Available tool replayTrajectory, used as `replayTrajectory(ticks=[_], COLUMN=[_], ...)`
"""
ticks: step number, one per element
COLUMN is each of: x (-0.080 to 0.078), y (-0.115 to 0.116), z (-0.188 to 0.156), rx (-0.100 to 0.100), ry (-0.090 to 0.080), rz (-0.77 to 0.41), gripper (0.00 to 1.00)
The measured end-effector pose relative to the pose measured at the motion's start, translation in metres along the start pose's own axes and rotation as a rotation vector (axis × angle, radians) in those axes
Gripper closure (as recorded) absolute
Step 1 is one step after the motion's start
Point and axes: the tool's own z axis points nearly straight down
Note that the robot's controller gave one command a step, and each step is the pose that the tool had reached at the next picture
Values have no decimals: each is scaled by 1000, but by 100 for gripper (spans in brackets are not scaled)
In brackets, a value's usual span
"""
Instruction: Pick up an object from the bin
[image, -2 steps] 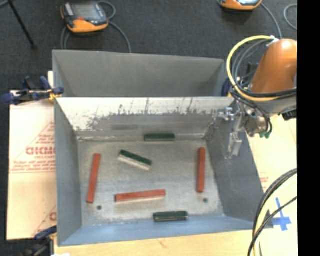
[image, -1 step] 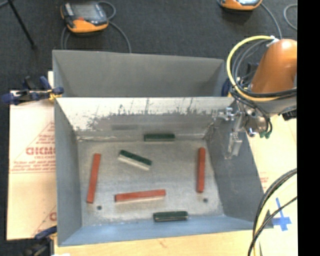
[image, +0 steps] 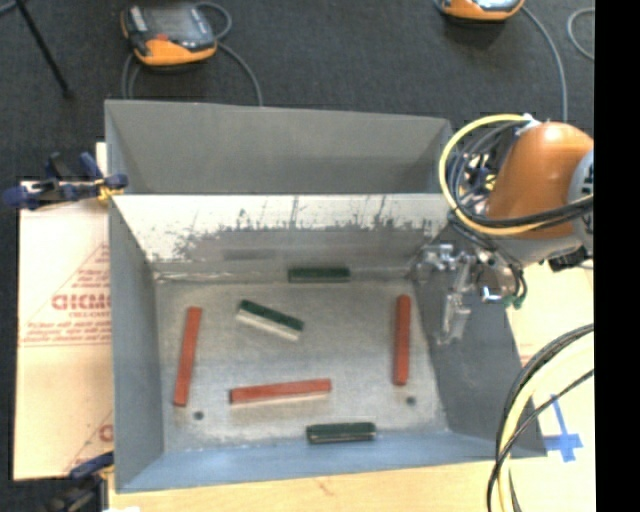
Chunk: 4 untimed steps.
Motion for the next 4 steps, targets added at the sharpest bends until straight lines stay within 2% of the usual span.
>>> replayTrajectory(ticks=[1, 2, 3, 4], x=[29, 22, 93, 93], y=[19, 19, 47, 47], z=[46, 58, 65, 65], rx=[-4, -3, -2, -2], ry=[7, 7, -1, -1], rz=[63, 10, -372, -373], gripper=[0, 0, 100, 100])
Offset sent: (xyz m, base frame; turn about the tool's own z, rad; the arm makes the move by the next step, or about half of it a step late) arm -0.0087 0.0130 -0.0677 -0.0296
